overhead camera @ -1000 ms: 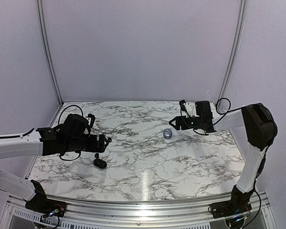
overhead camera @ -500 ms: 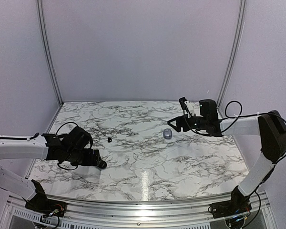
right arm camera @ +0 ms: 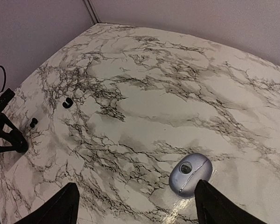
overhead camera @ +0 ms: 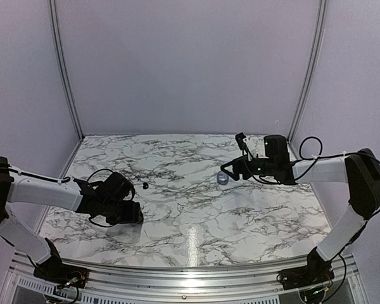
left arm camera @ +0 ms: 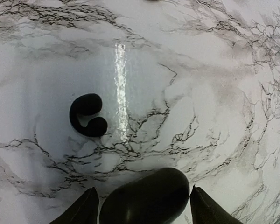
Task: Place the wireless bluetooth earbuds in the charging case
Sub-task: Pick up the charging case from the center of the board, then pass from the left arm to the right
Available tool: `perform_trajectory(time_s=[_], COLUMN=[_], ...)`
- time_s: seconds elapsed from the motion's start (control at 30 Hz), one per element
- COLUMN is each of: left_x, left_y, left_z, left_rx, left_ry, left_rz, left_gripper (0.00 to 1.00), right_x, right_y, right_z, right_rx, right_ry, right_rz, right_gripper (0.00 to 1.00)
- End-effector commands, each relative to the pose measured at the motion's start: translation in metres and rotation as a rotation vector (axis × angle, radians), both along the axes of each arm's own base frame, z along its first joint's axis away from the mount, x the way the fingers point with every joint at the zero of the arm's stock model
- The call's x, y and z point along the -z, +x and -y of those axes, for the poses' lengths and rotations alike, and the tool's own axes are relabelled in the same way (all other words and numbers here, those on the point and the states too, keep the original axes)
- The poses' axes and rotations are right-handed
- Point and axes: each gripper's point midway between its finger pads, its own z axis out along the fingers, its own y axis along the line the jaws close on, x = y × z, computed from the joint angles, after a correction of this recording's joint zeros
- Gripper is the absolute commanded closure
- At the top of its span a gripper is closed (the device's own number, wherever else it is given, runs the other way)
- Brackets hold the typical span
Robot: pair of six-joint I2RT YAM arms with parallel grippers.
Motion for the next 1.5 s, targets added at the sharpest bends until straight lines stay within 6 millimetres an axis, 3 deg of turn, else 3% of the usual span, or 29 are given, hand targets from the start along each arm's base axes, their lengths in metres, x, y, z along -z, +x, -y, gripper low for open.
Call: perform_trajectory(time_s=[0.0,0.2,0.37,0.57,0.8,1.0,1.13,1.33,1.47], left_x=[-0.002,0.003,0.008,-0.001,-0.017,-0.038,-0.063,-0.108,-0.126], left_y=[0.007,0.010,0.012,0.015,0.019,0.012,-0.011,-0.031,-0.029], left_z=[0.026,0.043,0.047,0.056,0.064,0.082,0.110,0.145,0.159], left_rx=[0.049,0.113,0.130,0.195,0.266,0.432,0.639,0.736,0.731], left_ry=[-0.060,-0.032,-0.017,-0.009,-0.024,-0.070,-0.215,-0.464,-0.541], left_rz=[0.012,0.019,0.013,0.057,0.112,0.154,0.156,0.122,0.115], left_gripper=[0.32,0.36,0.48,0.54,0.71,0.86,0.87,0.86,0.84], right_x=[-0.011,-0.013,-0.012,-0.012,-0.018,-0.018,-0.028,-0.046,-0.046], right_y=[-0.002,-0.002,-0.003,-0.009,-0.029,-0.062,-0.094,-0.147,-0.172], right_z=[-0.002,-0.003,-0.002,-0.006,-0.011,-0.023,-0.035,-0.055,-0.074], right_rx=[-0.013,-0.020,-0.020,-0.056,-0.123,-0.235,-0.356,-0.460,-0.494], right_ry=[0.004,0.004,0.001,0.021,0.075,0.133,0.195,0.194,0.132], right_rz=[0.041,0.045,0.046,0.037,0.036,0.012,0.010,0.161,0.257], right_gripper=[0.15,0.15,0.15,0.16,0.20,0.23,0.25,0.21,0.18])
